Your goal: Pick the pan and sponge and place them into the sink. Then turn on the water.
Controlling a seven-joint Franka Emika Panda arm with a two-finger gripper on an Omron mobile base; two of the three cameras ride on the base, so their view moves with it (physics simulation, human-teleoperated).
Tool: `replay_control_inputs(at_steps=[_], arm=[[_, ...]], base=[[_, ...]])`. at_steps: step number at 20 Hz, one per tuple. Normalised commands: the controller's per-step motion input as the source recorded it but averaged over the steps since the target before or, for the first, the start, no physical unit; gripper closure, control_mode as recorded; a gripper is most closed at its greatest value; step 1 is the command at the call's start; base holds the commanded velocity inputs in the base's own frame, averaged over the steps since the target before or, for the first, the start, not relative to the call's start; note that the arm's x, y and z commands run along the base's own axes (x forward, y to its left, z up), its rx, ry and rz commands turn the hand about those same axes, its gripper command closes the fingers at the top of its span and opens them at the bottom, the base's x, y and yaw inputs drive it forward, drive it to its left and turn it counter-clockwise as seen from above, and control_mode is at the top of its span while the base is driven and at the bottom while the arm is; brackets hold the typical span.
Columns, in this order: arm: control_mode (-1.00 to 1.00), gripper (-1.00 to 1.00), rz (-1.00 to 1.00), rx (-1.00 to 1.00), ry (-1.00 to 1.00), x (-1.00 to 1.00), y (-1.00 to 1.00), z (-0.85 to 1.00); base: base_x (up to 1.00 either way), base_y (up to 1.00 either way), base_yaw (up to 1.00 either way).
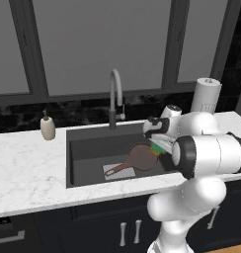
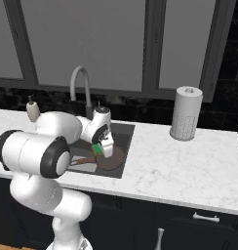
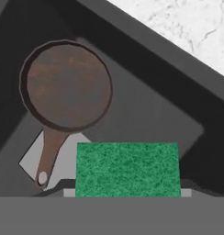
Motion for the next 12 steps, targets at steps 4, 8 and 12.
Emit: replay_control_inputs(at_steps=[4, 8, 12], arm=[[-1.00, 1.00, 0.06, 0.00, -0.05, 0.45, 0.00, -0.68], [-1.00, 1.00, 0.07, 0.00, -0.06, 0.44, 0.00, -0.69], [-1.00, 1.00, 0.06, -0.02, -0.08, 0.41, 0.00, -0.71]], base=[[0.00, 0.00, 0.00], [0.00, 0.00, 0.00], [0.00, 0.00, 0.00]])
